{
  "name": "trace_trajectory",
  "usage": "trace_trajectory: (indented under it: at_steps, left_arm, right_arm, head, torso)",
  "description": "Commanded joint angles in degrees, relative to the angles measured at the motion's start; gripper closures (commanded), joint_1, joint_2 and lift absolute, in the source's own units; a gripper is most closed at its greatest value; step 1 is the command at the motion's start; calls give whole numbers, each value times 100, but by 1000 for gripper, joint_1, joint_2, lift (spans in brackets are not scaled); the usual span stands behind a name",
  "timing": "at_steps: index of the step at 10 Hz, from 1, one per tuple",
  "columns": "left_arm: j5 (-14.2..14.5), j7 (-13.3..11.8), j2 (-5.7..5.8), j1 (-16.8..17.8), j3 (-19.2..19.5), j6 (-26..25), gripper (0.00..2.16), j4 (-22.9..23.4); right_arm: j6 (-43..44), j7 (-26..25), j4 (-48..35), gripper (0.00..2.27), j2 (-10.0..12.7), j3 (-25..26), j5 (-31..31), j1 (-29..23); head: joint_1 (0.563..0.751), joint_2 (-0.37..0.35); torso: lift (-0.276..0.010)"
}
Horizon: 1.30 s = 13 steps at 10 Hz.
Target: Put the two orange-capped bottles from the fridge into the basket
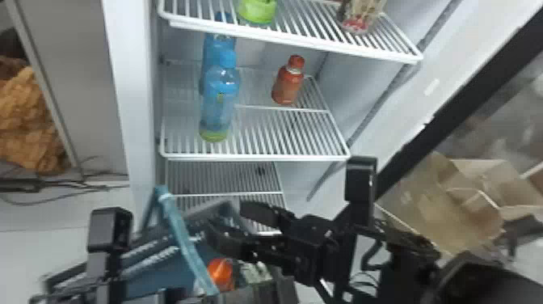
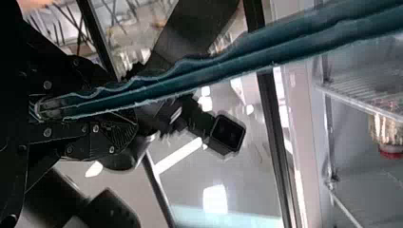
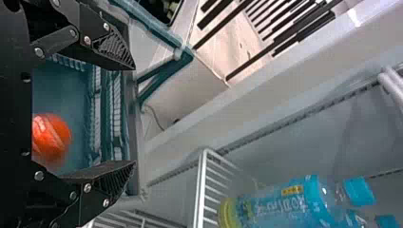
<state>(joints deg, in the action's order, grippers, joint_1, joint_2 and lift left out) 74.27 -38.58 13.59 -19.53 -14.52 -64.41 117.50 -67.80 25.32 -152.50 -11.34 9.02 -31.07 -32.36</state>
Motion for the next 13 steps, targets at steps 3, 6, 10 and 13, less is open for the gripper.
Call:
trace_trajectory:
  at_steps: [3,6,10,13]
  left_arm:
    - [0,0,-5,-1,12,1,1165,-1]
    - [11,0,-5,-1,1,1,1165,-1]
    - [11,-9,-5,-15,24,1,1165,-1]
    - [11,-9,4,-29,35,1,1165,-1]
  right_arm:
    - [508,52,238,363,9,1,33,86]
    - [2027,-19,646,332,53,35,536,283]
    - [4741,-221,1588,98,220,161,948,340]
    - [6049,-511,2559,99,281,150,1222,593]
  head:
    - [695,-350]
    - [695,-350]
    - [695,-350]
    - [695,-350]
  torso:
    - [-235]
    - [-235]
    - [-235]
    - [-235]
